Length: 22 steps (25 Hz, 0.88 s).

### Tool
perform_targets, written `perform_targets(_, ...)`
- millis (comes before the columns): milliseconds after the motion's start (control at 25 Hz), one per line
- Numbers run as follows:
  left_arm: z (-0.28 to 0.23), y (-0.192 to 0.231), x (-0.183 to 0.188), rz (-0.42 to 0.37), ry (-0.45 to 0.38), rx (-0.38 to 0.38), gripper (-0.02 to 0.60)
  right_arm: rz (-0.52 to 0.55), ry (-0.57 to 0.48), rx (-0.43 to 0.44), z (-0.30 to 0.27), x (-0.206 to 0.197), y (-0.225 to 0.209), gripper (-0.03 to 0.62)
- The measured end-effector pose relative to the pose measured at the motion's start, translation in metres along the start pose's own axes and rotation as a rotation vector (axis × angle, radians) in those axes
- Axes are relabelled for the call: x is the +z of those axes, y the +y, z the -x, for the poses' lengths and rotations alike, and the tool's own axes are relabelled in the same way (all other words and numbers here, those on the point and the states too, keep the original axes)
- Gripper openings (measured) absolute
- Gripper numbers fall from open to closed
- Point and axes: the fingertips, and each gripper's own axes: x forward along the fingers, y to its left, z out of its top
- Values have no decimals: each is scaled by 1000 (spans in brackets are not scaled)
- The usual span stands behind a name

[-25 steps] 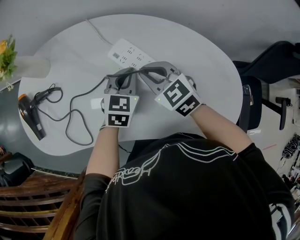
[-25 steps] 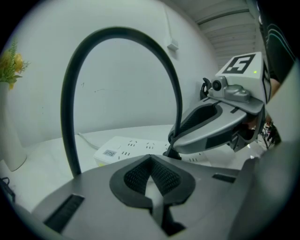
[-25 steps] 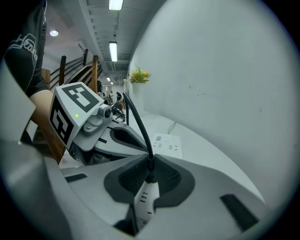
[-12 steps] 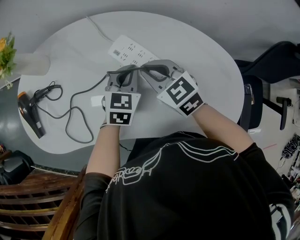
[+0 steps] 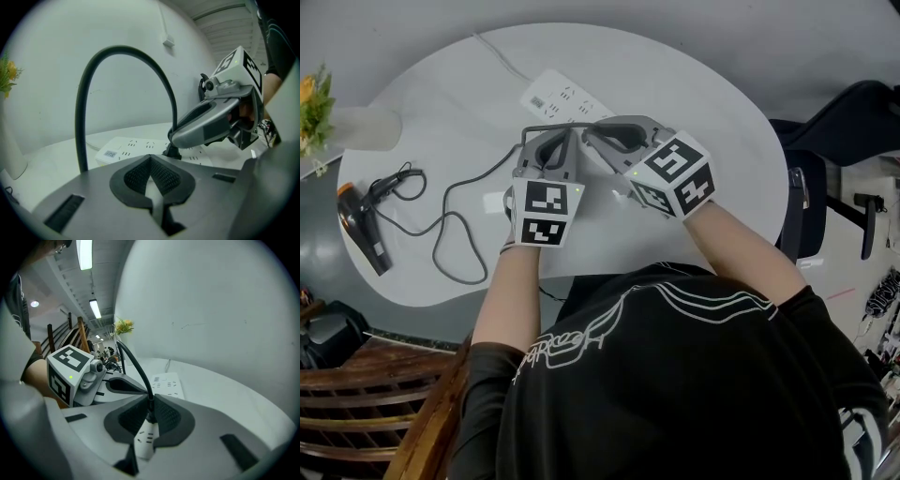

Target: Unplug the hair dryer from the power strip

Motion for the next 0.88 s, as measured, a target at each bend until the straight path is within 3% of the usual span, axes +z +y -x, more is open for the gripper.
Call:
perform_targets(120, 0, 0, 0, 5, 1, 3, 2, 21, 3, -6, 0, 1, 1, 26)
perform_targets(360, -1, 0, 0, 11, 10, 4, 2, 163, 38, -28, -2, 2, 12, 26)
perform_targets(480, -1, 0, 0, 5, 15, 1, 2, 143, 37, -22, -1, 1, 8, 26)
perform_targets(720, -2, -2, 2, -19, 19, -12, 2, -17, 12, 2, 2, 0, -3, 26)
perform_targets(880, -2, -2, 1, -14, 28, -11, 2, 45, 22, -15, 2, 2, 2, 26)
